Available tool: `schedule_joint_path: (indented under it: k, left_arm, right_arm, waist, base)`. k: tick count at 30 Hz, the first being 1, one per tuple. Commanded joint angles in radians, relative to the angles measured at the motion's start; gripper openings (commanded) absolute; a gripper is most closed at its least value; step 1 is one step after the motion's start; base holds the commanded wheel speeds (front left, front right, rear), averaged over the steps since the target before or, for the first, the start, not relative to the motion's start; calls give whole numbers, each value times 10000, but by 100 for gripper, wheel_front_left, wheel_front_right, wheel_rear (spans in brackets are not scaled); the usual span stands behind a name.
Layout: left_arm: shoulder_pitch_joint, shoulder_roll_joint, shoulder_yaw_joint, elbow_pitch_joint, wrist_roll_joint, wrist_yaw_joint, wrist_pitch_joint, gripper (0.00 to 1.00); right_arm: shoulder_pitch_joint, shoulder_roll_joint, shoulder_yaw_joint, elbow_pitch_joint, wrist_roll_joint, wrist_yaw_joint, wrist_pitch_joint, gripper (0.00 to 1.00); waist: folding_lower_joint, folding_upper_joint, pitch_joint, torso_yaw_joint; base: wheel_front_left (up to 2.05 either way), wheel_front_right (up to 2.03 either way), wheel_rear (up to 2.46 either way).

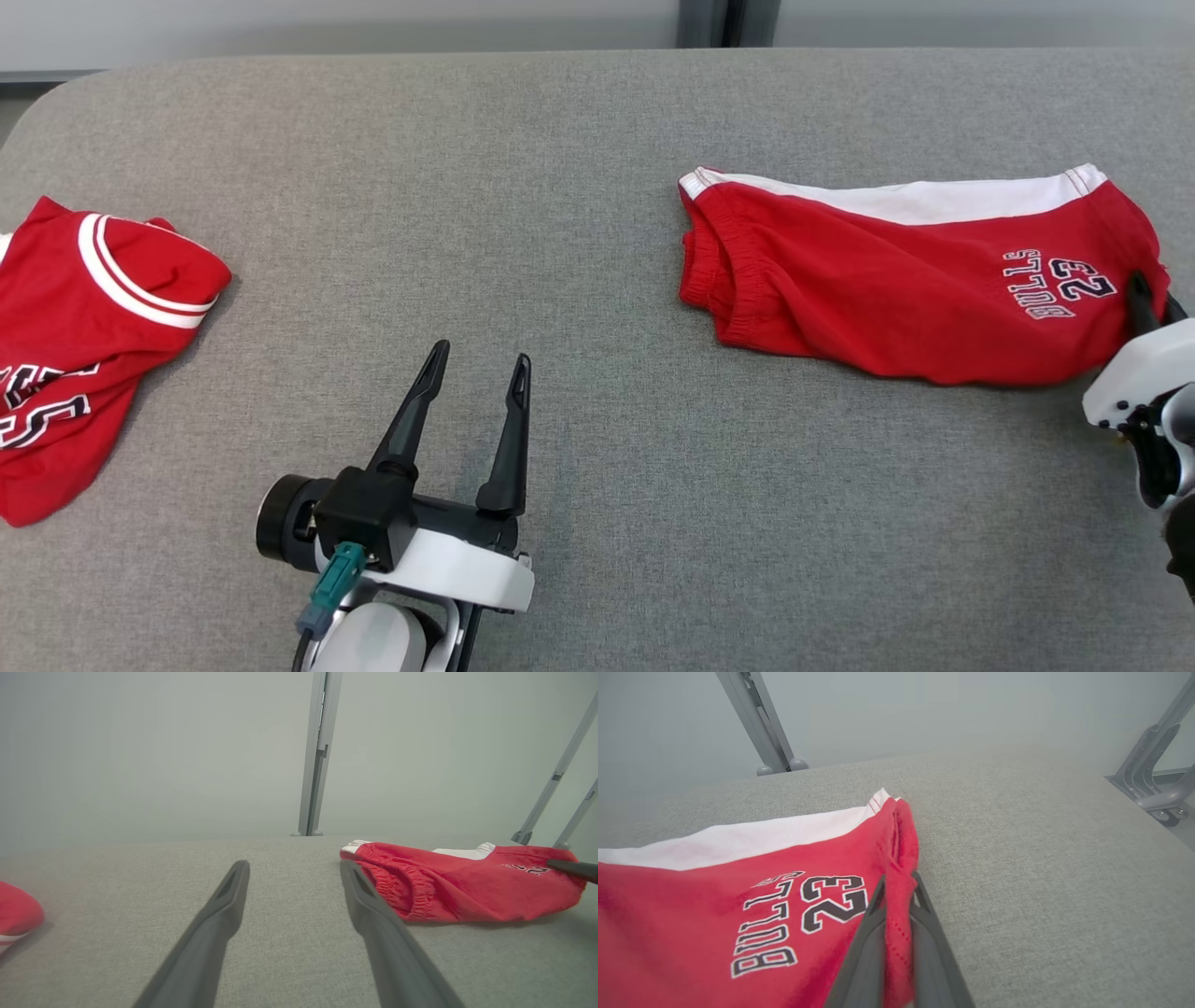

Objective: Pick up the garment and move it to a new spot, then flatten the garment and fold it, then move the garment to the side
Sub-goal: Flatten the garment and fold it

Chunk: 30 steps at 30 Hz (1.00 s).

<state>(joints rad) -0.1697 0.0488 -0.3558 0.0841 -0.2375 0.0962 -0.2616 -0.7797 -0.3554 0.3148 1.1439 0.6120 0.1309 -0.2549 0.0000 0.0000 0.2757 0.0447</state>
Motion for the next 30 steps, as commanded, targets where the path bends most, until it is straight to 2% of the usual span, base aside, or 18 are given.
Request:
schedule_joint_path:
  k: [1,10,17,23,30]
  left_arm:
    - [44,33,9,56,46,-60,-30,100]
    - [55,33,-169,271,-102,-58,-32,100]
    - [56,33,-265,374,-274,24,-32,100]
    - [53,33,-356,422,-343,65,-32,100]
    - [148,33,-381,454,-388,79,-32,100]
  right_arm:
    - [-86,61,49,-123,96,-2,-67,0]
    - [-33,645,527,-1155,210,-2,-119,0]
    - [-187,1224,913,-2116,-275,0,-128,0]
    - [-191,1832,1136,-2421,-539,0,-126,0]
    - [-13,2177,1398,-2614,-798,0,113,0]
  waist:
    - [0,0,-22,-3]
    - [0,0,-173,178]
    - [0,0,-283,431]
    - [0,0,-387,704]
    - [0,0,-436,981]
  base:
    - [0,0,0]
    - [0,0,0]
    - [0,0,0]
    - [0,0,0]
    - [0,0,0]
